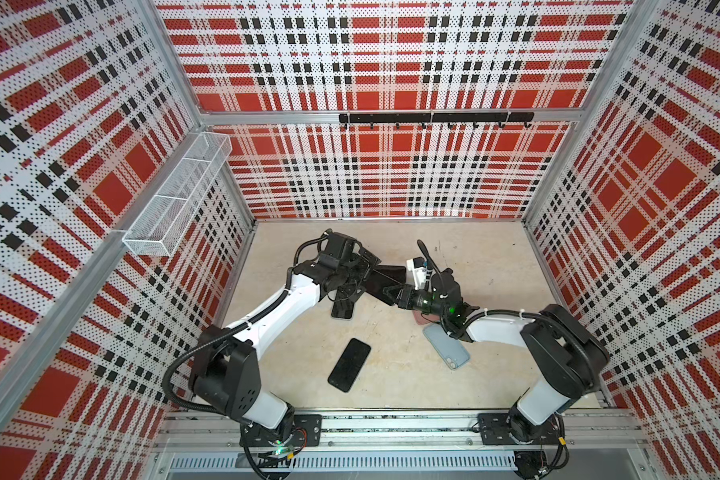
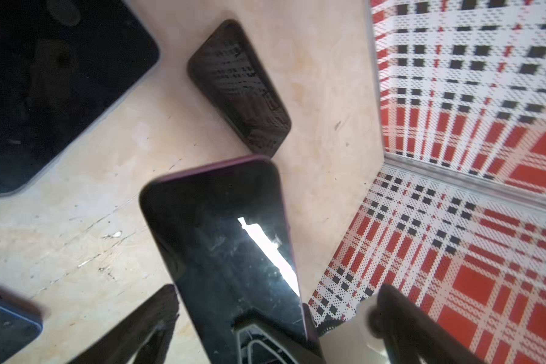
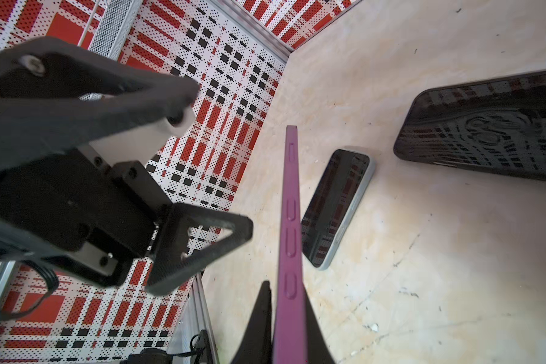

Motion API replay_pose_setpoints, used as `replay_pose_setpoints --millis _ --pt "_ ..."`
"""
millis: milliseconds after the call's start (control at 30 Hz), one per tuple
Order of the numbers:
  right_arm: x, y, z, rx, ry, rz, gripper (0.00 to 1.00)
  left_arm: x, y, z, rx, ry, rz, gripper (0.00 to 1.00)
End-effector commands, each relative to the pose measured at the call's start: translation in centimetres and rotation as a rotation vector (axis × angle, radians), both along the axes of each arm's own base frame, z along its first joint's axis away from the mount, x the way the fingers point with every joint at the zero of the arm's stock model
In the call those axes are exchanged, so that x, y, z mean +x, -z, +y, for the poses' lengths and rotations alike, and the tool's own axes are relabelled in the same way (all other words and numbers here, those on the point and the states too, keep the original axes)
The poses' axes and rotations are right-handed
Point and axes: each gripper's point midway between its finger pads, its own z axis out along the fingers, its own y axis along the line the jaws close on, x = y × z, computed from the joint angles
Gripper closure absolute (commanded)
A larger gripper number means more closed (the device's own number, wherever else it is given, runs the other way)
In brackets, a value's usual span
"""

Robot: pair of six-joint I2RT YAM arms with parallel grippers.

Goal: Put the phone into the phone case
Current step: 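Carry the phone toward the pink case with the right gripper while the left withdraws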

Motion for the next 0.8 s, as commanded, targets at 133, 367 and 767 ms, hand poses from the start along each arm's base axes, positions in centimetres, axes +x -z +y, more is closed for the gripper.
replay_pose_setpoints --millis 133,367,767 --pt "-1.3 -5.5 -6.1 -0.233 0.067 -0.135 1.0 0.2 -6.0 3.4 0.174 0.118 -0.387 0.0" --pt "-1.7 -5.5 -14.2 -0.365 0.228 0.028 1.0 -2.1 -6.0 4.6 0.426 0.224 -0.455 0.03" --pt "-0.9 -3.8 -24.4 -0.03 0.547 0.416 1.0 -5.6 2.9 -6.3 0.463 0.553 -0.244 0.12"
